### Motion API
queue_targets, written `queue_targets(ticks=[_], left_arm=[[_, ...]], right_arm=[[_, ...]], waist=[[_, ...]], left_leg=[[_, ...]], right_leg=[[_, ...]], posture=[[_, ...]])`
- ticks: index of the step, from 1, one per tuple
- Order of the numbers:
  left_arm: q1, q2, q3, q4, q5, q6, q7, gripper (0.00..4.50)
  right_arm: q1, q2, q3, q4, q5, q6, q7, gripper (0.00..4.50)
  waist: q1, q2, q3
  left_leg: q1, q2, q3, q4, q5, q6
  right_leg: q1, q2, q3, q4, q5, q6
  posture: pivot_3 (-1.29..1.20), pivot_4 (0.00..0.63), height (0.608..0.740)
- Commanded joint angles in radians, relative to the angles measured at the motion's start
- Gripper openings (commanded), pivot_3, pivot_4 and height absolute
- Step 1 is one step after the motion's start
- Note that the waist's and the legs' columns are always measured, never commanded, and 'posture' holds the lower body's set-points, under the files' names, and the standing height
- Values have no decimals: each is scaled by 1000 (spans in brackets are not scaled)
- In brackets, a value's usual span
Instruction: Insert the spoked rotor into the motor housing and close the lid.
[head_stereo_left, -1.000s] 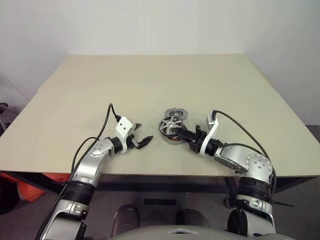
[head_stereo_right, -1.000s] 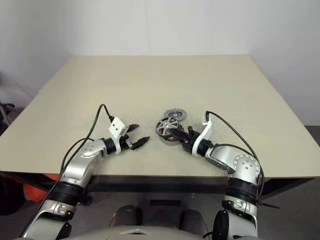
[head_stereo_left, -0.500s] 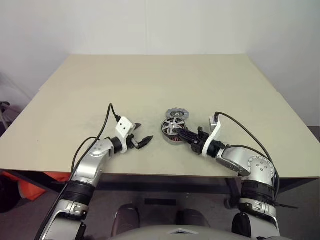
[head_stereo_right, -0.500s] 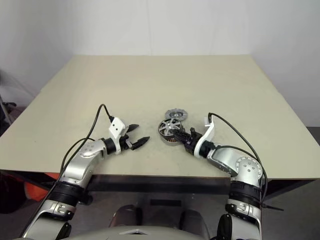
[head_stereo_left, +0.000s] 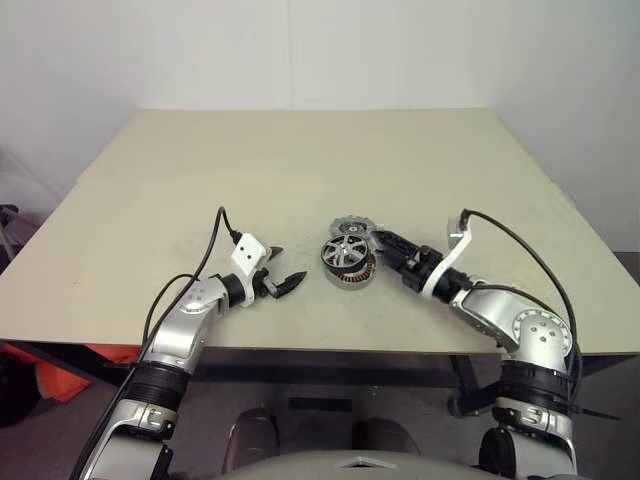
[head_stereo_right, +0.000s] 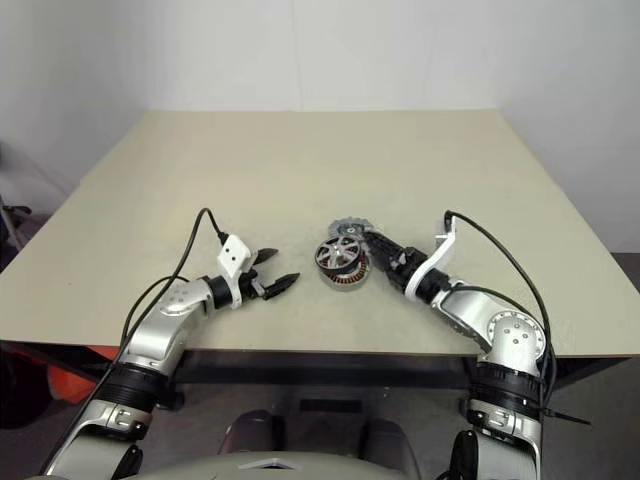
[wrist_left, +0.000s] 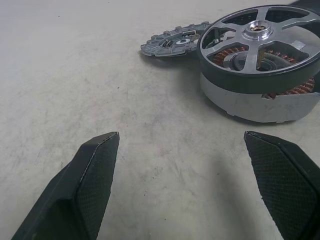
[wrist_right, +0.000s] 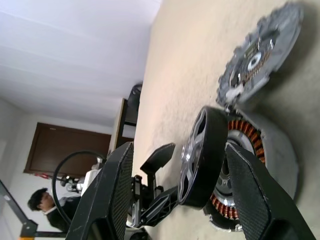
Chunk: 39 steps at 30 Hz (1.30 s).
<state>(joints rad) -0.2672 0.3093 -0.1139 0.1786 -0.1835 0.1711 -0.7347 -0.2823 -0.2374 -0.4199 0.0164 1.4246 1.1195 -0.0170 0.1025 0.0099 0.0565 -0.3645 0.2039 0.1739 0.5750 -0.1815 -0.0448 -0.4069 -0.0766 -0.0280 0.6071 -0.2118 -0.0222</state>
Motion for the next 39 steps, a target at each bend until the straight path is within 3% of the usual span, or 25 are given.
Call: queue_targets(ticks=[1, 8, 13, 18, 39], left_arm=[[-12, 2, 9, -25, -7, -10, -1, 4254], [-19, 3, 11, -13, -5, -15, -2, 4254], [-16, 3, 13, -16, -4, -15, 2, 4254], [-13, 4, 16, -21, -5, -15, 7, 4254], [-22, 3, 16, -9, -3, -24, 7, 4254]], right_arm=[[4, -41, 44, -100, -75, -53, 110, 3289], [-58, -184, 311, -175, -555, -364, 384, 3289], [-104, -218, 432, -159, -771, -516, 488, 3289], [-116, -198, 441, -165, -819, -540, 533, 3289], [-108, -172, 409, -142, -888, -535, 570, 3289]], waist=[[1, 0, 0], [-2, 0, 0], [-1, 0, 0], [-2, 0, 0], [-3, 0, 0]], left_leg=[[0, 0, 0, 0, 0, 0], [-2, 0, 0, 1, 0, 0], [-1, 0, 0, 1, 0, 0], [-2, 0, 0, 1, -2, 3], [-1, 0, 0, 2, -2, 4]], right_leg=[[0, 0, 0, 0, 0, 0], [0, 0, 0, 0, 0, 0], [0, 0, 0, 0, 0, 0], [0, 0, 0, 0, 4, -7], [0, 0, 0, 1, 4, -7]], posture=[[0, 0, 740], [0, 0, 740], [0, 0, 740], [0, 0, 740], [0, 0, 740]])
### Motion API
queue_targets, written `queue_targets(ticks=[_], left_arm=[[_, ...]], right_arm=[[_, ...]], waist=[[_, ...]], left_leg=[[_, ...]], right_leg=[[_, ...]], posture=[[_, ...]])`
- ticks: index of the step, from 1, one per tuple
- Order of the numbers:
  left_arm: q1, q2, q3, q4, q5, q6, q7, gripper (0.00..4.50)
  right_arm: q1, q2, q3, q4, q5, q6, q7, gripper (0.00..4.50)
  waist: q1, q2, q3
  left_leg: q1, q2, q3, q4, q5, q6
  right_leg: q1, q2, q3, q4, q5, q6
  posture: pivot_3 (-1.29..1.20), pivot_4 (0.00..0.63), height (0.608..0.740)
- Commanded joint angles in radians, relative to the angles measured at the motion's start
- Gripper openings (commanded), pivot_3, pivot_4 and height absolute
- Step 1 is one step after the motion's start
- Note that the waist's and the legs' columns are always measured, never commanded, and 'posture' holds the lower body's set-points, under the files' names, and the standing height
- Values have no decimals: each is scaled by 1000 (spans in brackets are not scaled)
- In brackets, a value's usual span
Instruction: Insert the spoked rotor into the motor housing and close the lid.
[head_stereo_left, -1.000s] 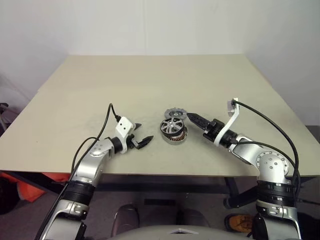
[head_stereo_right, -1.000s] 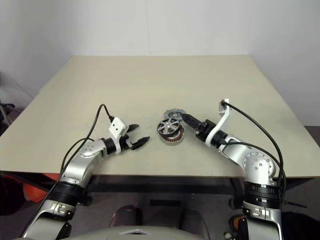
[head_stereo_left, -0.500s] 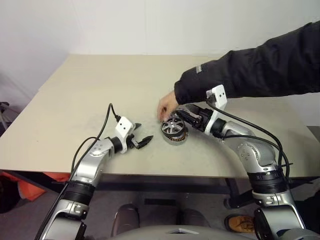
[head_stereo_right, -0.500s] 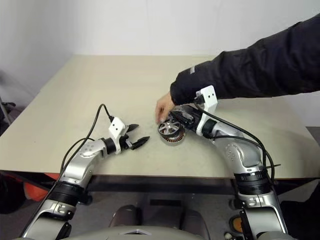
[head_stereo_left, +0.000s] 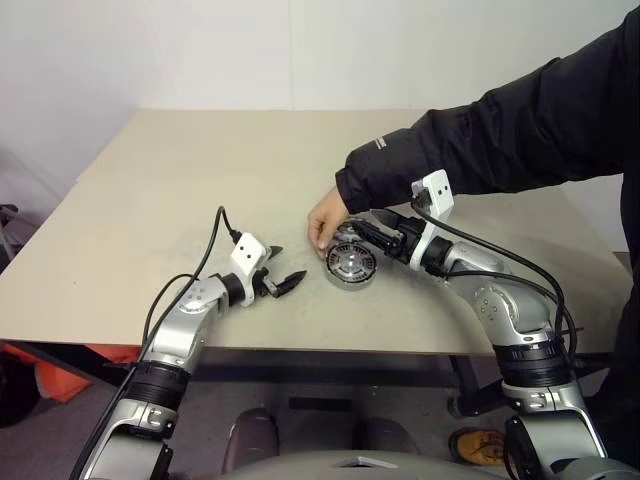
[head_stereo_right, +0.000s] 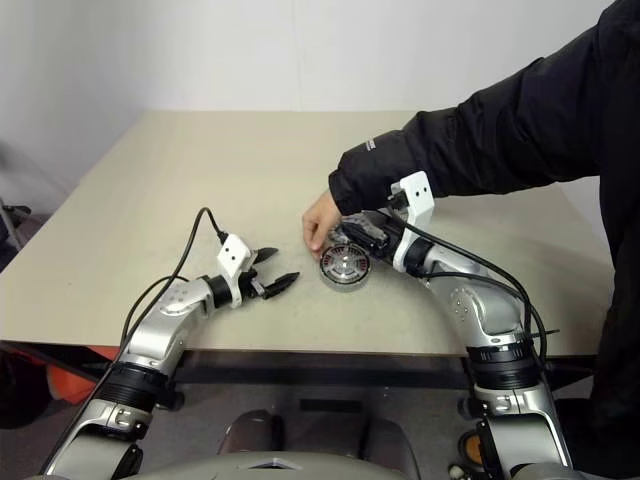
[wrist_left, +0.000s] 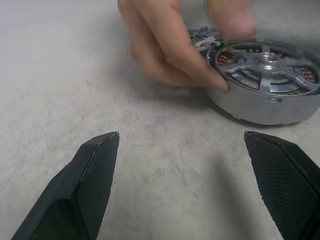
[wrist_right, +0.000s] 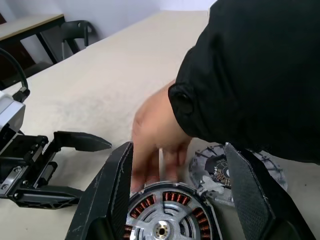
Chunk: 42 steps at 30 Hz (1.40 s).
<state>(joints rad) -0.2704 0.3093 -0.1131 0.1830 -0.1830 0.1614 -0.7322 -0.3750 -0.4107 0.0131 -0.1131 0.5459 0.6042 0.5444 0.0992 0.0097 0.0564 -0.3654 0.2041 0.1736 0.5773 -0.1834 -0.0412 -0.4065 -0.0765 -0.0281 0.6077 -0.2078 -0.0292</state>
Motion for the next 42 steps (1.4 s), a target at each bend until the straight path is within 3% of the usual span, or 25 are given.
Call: queue_targets(ticks=[1, 30, 37, 42], left_arm=[[-20, 3, 15, -13, -4, -14, 5, 4254], [-14, 1, 14, -15, -4, -18, 12, 4254], [-17, -1, 14, -13, -5, -19, 13, 4254], [-19, -3, 12, -10, -5, -20, 13, 4254]], right_arm=[[-14, 1, -24, -11, -12, -20, 11, 3289], [10, -2, -15, -14, -53, -14, 51, 3289], [31, -111, 98, 30, -246, -155, 130, 3289], [26, -130, 119, 58, -308, -209, 159, 3289]], waist=[[0, 0, 0], [0, 0, 0], [1, 0, 0], [-2, 0, 0]], left_leg=[[0, 0, 0, 0, 0, 0], [0, 0, 0, 1, 0, 0], [0, 0, 0, 1, 0, 0], [1, 0, 0, 1, 0, 1]], right_leg=[[0, 0, 0, 0, 0, 0], [0, 0, 0, 1, 0, 0], [1, 0, 0, 0, 0, 0], [1, 0, 0, 1, 0, 0]], posture=[[0, 0, 740], [0, 0, 740], [0, 0, 740], [0, 0, 740]])
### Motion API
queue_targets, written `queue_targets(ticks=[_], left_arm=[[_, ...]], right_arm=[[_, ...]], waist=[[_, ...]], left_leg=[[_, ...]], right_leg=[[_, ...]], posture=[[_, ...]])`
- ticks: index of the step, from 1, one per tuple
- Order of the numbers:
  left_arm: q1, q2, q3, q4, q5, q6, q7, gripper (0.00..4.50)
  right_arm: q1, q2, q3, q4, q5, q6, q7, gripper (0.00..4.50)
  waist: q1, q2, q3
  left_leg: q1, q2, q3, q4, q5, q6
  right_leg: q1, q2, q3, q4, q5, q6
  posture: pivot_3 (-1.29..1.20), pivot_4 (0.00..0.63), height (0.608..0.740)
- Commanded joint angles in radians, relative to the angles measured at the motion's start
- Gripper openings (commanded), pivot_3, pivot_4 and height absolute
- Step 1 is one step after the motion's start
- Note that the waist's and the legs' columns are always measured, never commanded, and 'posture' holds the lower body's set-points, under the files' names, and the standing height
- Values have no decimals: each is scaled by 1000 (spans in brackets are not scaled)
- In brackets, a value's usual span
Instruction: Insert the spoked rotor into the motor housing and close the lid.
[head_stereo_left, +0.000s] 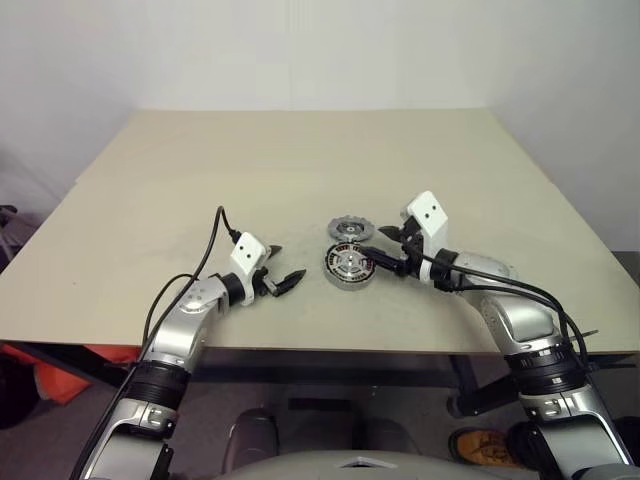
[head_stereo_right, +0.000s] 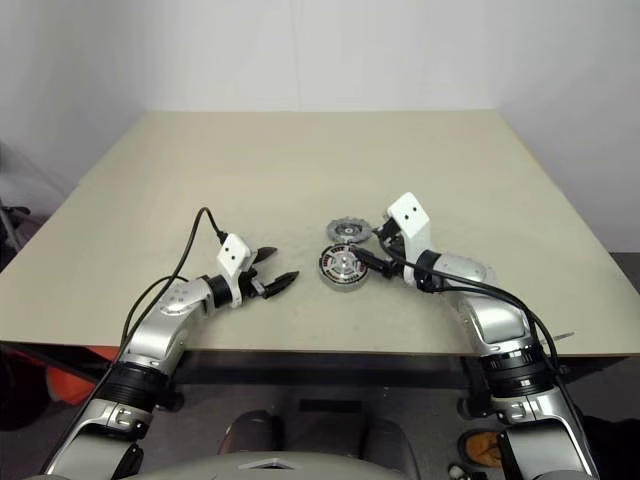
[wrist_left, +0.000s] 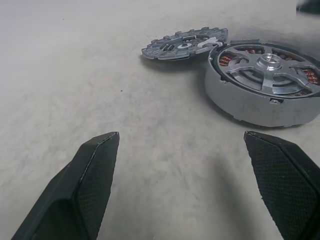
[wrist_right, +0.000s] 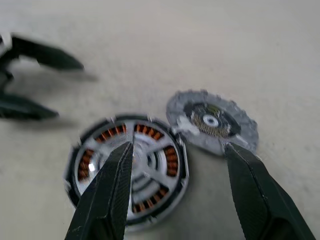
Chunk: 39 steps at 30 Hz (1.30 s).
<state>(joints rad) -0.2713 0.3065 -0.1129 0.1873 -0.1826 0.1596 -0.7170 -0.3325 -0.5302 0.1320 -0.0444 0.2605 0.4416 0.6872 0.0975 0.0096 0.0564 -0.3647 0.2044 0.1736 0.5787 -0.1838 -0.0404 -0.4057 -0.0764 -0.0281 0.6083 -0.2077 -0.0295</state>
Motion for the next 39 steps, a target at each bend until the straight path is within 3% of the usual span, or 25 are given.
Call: queue_targets(ticks=[1, 18, 21, 27, 34, 39], left_arm=[[-18, 0, 12, -13, -5, -19, -2, 4254], [-7, 0, 21, -23, -2, -24, 11, 4254], [3, -1, 20, -30, -1, -24, 16, 4254], [9, 0, 22, -39, -3, -19, 23, 4254], [-2, 2, 26, -24, -3, -24, 27, 4254], [-4, -1, 24, -20, -2, -28, 26, 4254]], right_arm=[[-18, -9, 0, -7, -30, -52, 21, 3289], [-95, 122, 65, 136, -116, -87, 32, 3289], [-88, 129, 66, 187, -123, -74, 31, 2446], [-70, 141, 83, 228, -152, -95, 11, 321], [-123, 132, 44, 163, -104, -79, 36, 288], [-142, 143, 21, 97, -60, -34, 52, 288]], waist=[[0, 0, 0], [-1, 0, 0], [-2, 0, 0], [-3, -1, -1], [-2, -1, 0], [-2, -1, 0]], left_leg=[[0, 0, 0, 0, 0, 0], [0, 0, 0, 3, -3, 5], [0, 0, 0, 3, -3, 5], [9, 0, 0, 3, -3, 4], [15, 0, 0, 3, -3, 4], [11, 0, 0, 2, -3, 4]], right_leg=[[0, 0, 0, 0, 0, 0], [0, 0, 0, 2, 0, -1], [0, 0, 0, 2, 0, -1], [9, 0, 0, 2, -1, 1], [14, 0, 1, 1, -4, 7], [11, 0, 1, 1, 0, 0]], posture=[[0, 0, 740], [0, 0, 740], [0, 0, 740], [0, 0, 740], [0, 0, 740], [0, 0, 740]])
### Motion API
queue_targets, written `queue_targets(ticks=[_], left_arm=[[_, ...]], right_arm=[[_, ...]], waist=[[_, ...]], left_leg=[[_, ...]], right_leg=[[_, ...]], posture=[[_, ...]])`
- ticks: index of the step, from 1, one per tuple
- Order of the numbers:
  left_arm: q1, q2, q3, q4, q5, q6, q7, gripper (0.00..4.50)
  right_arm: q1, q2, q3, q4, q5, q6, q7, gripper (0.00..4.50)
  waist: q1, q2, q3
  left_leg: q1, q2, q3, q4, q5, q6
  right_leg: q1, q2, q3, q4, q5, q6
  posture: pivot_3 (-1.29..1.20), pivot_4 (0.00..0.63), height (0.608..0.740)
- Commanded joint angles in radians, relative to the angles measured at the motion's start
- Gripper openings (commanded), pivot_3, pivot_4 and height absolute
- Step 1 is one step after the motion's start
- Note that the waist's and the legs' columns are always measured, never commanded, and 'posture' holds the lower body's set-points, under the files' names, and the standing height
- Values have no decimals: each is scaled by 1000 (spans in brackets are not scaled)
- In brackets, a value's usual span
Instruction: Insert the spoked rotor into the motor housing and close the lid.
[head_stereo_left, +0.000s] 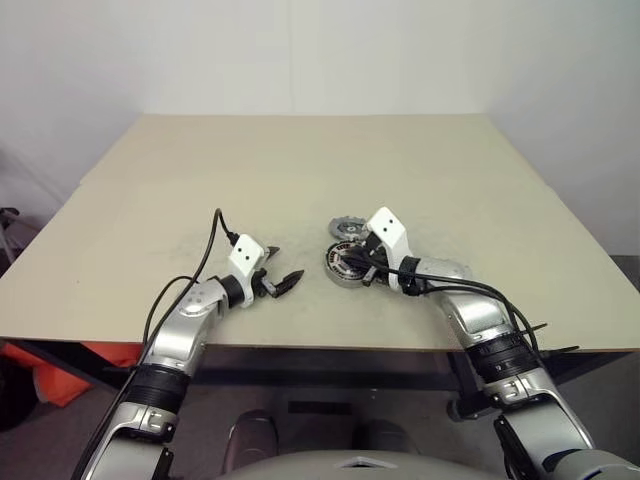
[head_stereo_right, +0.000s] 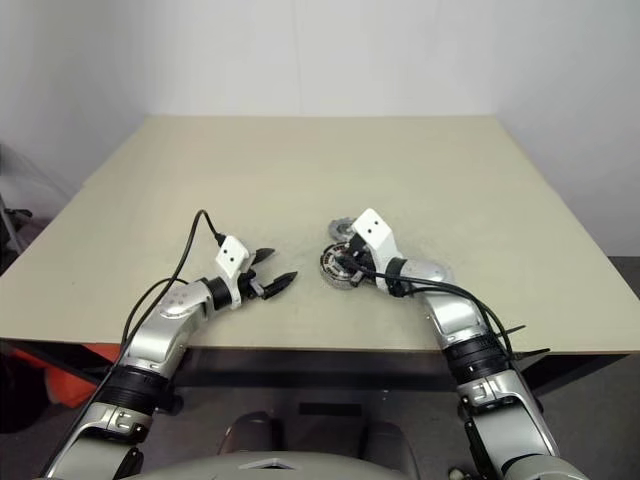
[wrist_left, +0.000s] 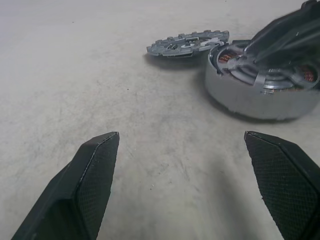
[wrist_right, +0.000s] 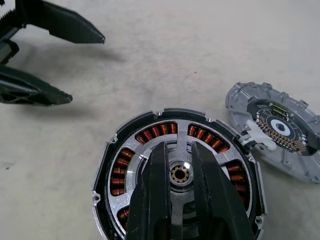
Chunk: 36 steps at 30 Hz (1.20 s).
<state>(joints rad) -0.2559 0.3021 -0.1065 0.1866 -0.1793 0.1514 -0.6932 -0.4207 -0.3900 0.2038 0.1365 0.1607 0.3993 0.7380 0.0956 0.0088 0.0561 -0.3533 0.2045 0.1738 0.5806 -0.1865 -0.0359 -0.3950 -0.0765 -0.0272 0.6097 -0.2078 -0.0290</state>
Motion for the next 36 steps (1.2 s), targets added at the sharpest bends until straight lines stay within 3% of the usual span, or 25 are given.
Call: queue_targets(ticks=[1, 9, 15, 36], left_arm=[[-21, 3, 17, -17, -5, -20, 2, 4254], [-22, 1, 16, -14, -4, -23, 3, 4254], [-20, 2, 16, -16, -4, -22, 3, 4254], [-20, 8, 24, -20, -5, -19, 5, 4254]], right_arm=[[-56, 7, -55, -88, 45, 19, 1, 288], [-26, -5, -38, -76, 48, 72, 39, 288], [-9, -5, -29, -90, 16, 38, 29, 2320], [-22, 24, -41, 13, 12, 63, 12, 2320]], waist=[[0, 0, 0], [0, 0, 0], [0, 0, 0], [0, 0, 0]], left_leg=[[-2, 0, 0, 0, 0, 0], [-13, 0, 0, 0, 0, 1], [-11, 0, 0, 0, 0, 1], [-9, 0, 0, 0, 0, 1]], right_leg=[[-2, 0, 0, 0, 0, -1], [-12, 1, 0, -1, 1, -2], [-11, 1, 0, 0, 1, -2], [-9, 1, 0, 0, 1, -2]], posture=[[0, 0, 740], [0, 0, 740], [0, 0, 740], [0, 0, 740]])
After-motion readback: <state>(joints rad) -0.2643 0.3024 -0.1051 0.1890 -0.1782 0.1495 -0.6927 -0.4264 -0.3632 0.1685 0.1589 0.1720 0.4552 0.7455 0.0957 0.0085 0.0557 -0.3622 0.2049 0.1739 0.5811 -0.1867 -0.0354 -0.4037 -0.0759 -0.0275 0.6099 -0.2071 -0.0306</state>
